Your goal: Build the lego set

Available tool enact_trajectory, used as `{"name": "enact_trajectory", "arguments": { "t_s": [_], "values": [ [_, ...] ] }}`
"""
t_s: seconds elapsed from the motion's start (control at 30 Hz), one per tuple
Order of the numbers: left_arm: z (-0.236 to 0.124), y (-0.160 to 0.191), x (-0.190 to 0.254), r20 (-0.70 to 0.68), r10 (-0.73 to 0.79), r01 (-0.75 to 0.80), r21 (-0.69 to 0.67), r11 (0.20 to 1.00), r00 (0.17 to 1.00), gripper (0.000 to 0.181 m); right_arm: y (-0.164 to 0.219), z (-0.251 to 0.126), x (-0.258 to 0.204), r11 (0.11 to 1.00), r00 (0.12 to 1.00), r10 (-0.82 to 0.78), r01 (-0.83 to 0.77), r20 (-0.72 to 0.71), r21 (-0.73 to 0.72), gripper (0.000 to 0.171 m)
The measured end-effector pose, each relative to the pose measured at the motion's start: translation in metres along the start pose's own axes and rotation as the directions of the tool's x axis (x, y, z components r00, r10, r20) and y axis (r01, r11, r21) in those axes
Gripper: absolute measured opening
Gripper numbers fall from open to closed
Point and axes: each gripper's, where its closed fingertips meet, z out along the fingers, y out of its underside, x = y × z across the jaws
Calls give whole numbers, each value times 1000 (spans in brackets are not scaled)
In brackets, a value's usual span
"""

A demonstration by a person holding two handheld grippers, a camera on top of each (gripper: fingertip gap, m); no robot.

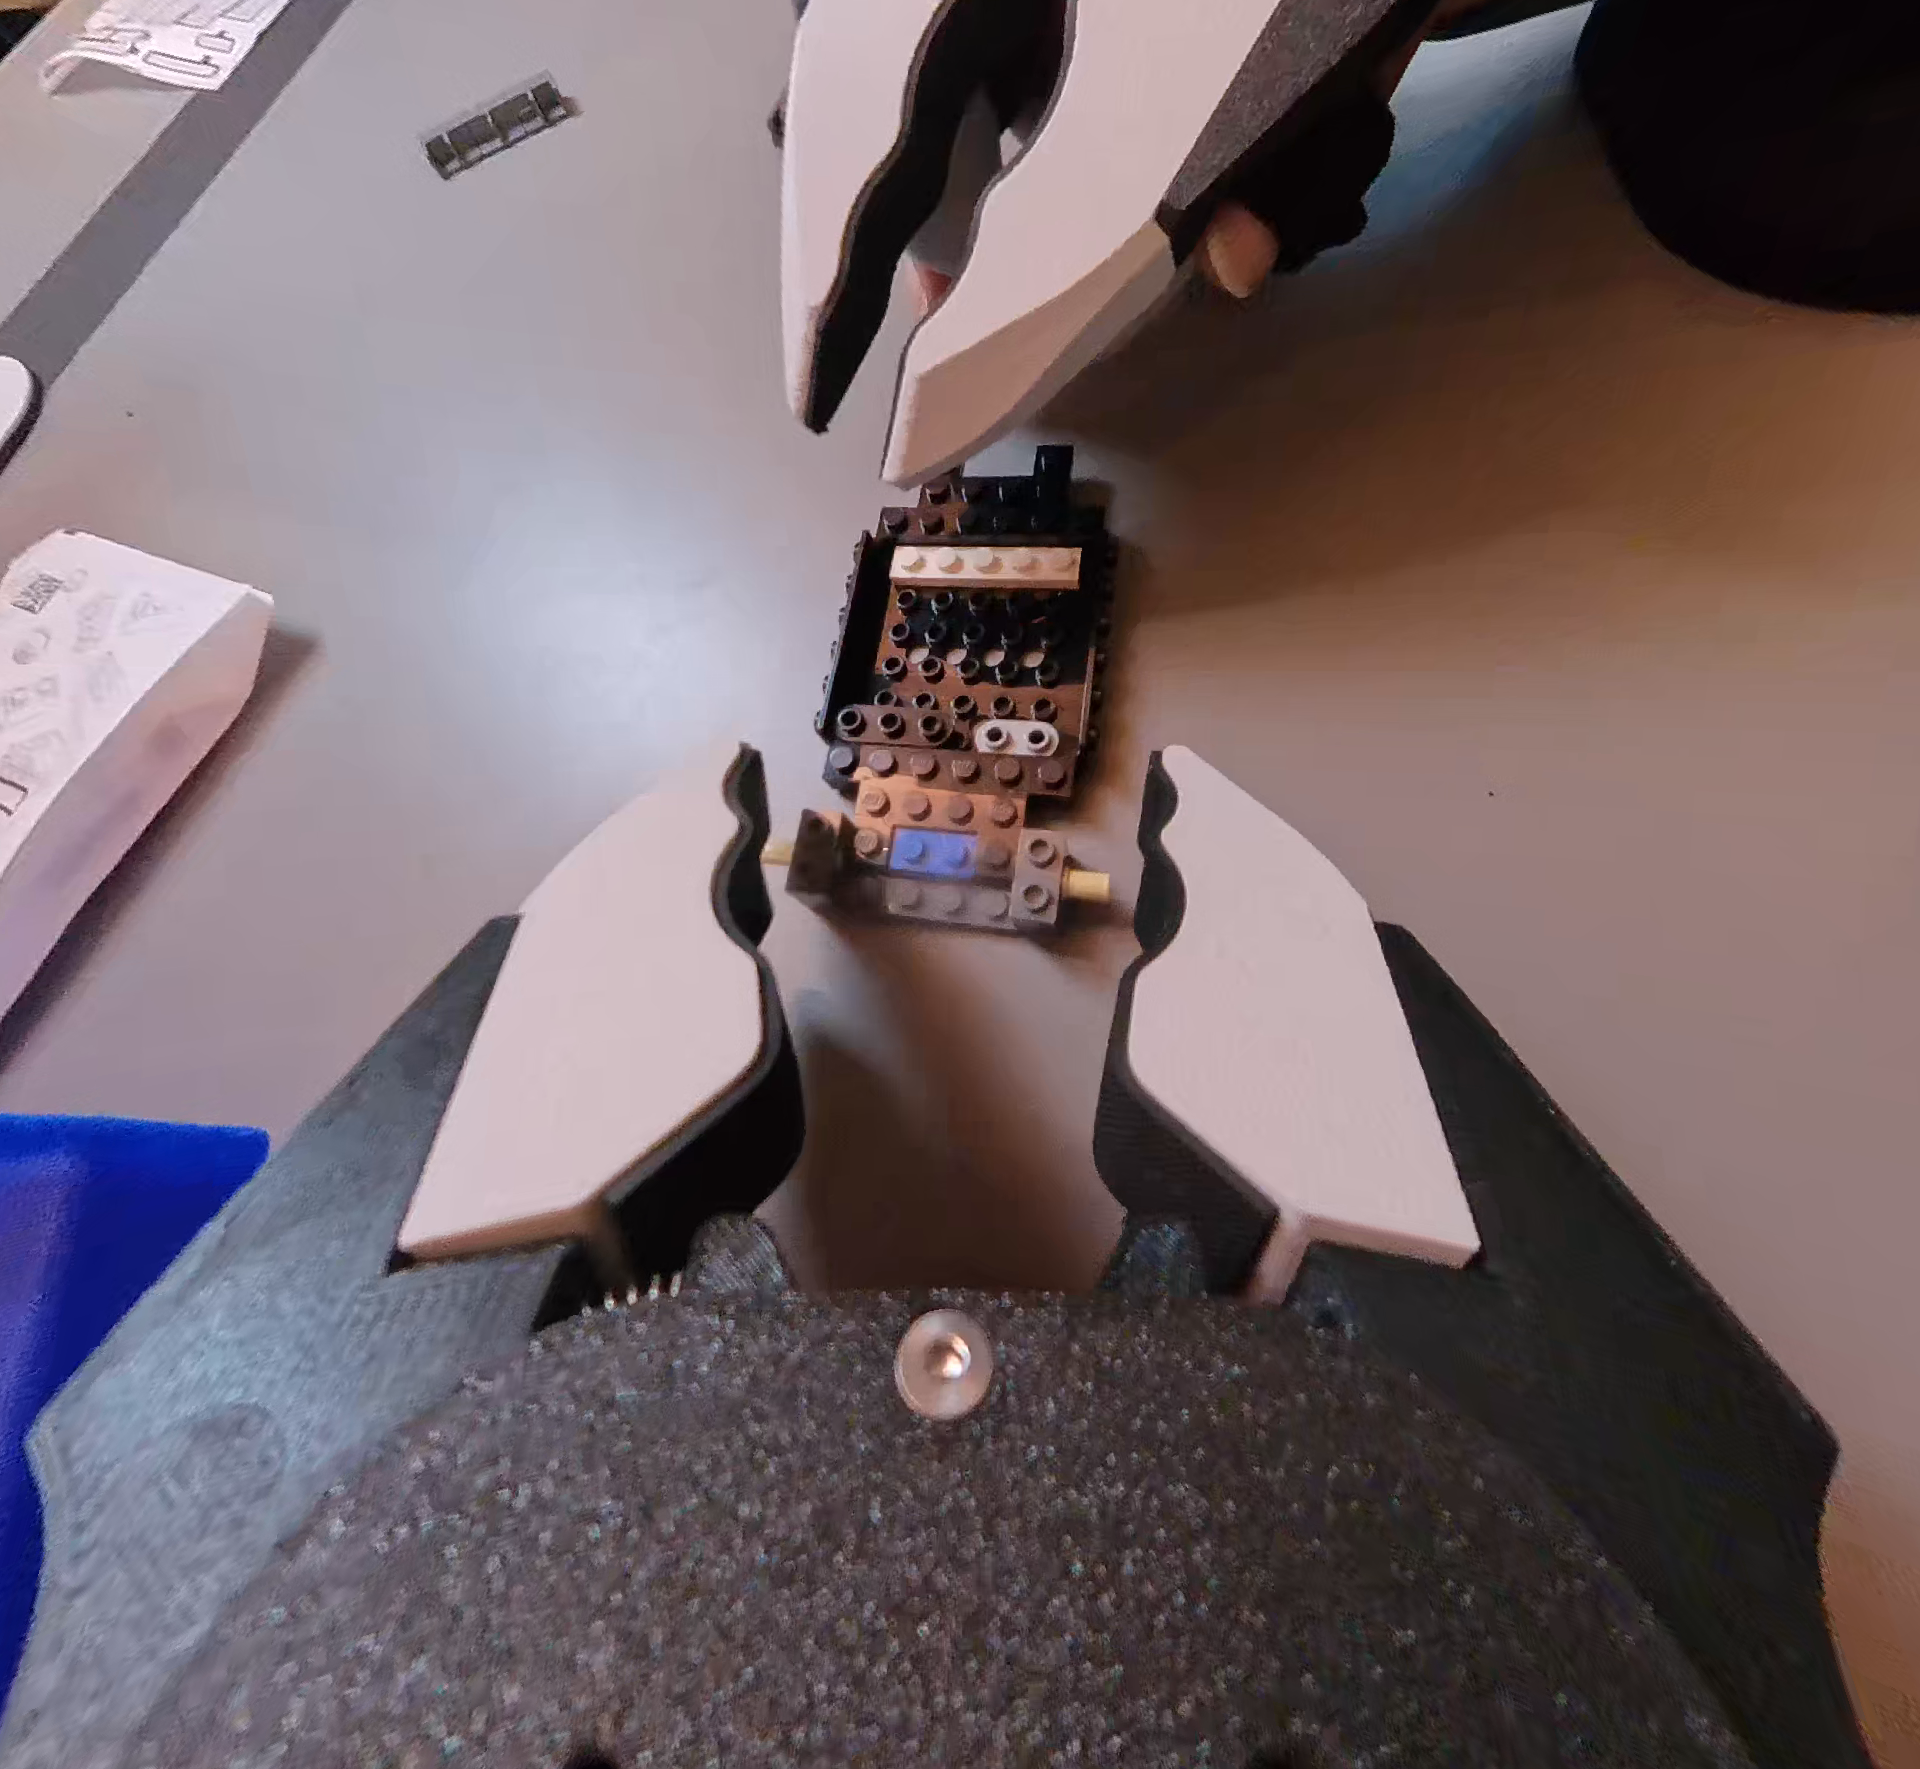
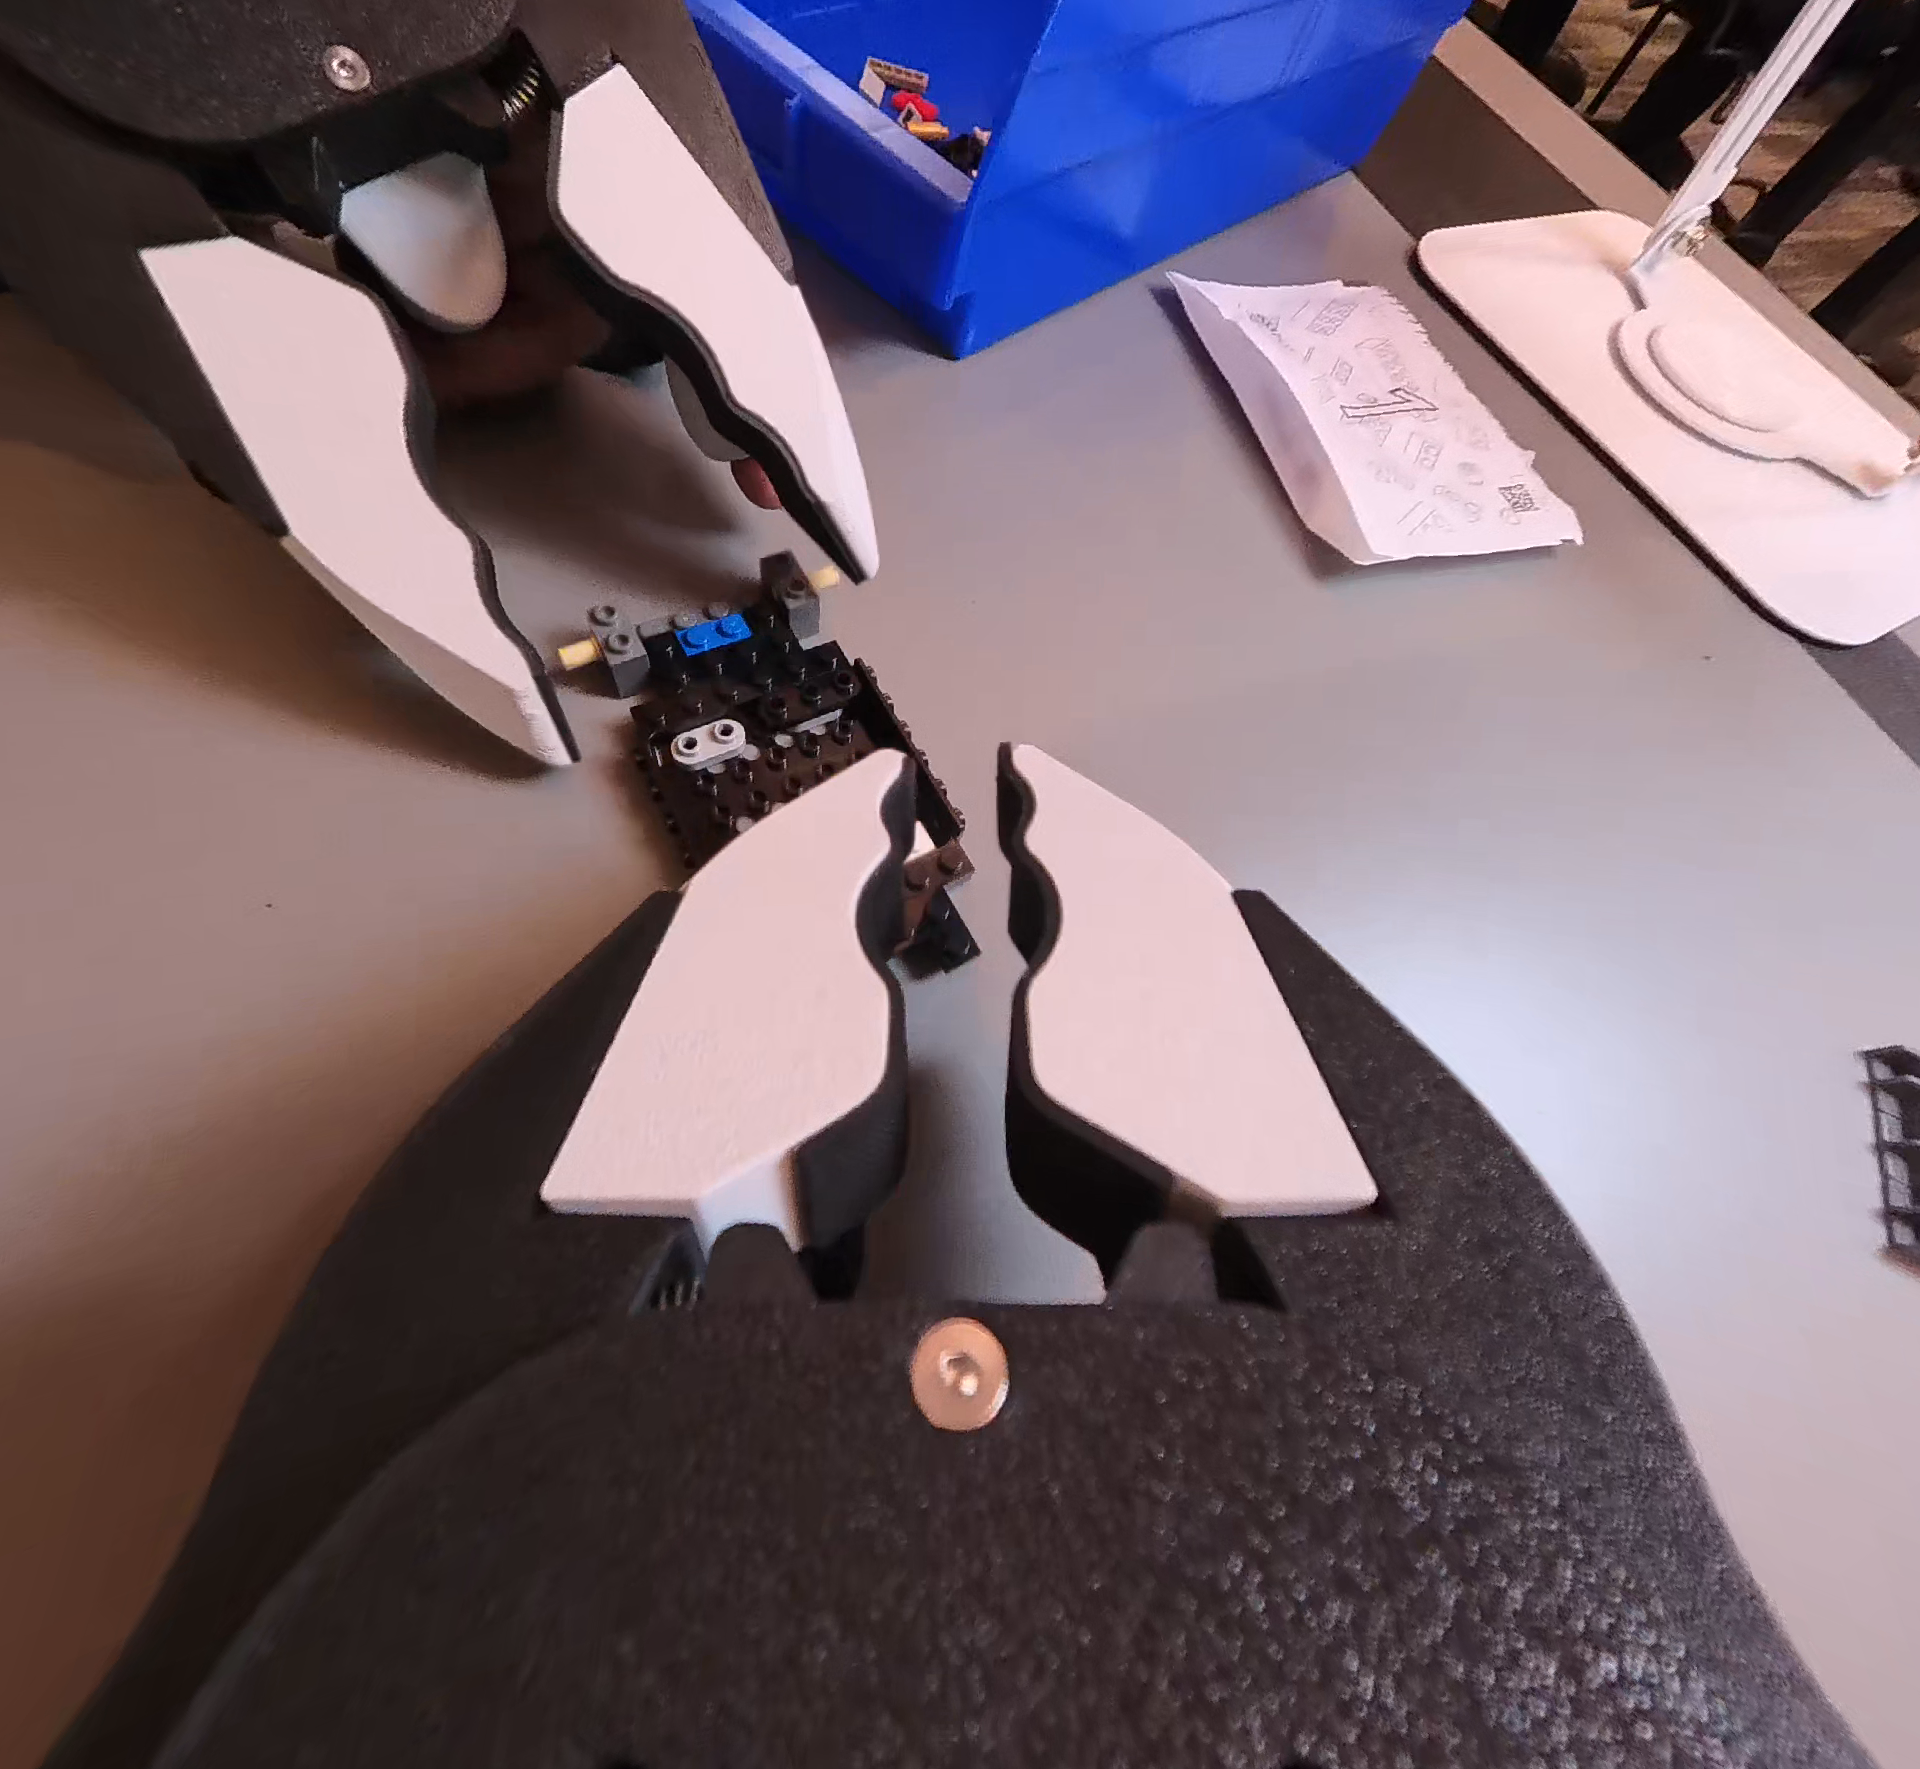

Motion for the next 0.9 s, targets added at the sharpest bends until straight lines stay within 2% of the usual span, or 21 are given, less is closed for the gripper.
{"name": "enact_trajectory", "arguments": {
  "t_s": [0.17,0.3,0.4,0.5,0.63,0.77,0.9],
  "values": [
    [0,9,7,-79,-69,65,-57,996,994,82,-7,-6,0,999,999,41,-41,-28,24,14],
    [3,9,-3,-53,-106,102,-67,993,993,79,-9,-4,18,998,995,33,-28,-96,56,11],
    [4,9,-4,-51,-116,112,-70,991,992,76,-5,-1,19,991,991,122,-119,-53,58,11],
    [2,9,-2,-55,-99,96,-62,993,994,73,-11,-4,15,994,995,87,-82,-59,76,11],
    [2,9,-1,-66,-103,98,-64,993,993,69,-7,-2,10,992,992,116,-113,-40,57,11],
    [-3,-4,-6,-46,-48,49,15,999,998,67,-10,-4,14,992,992,108,-104,-59,75,10],
    [-16,-45,-21,-14,-80,81,148,986,997,68,-14,-12,24,981,984,153,-141,-86,134,10]
  ]
}}
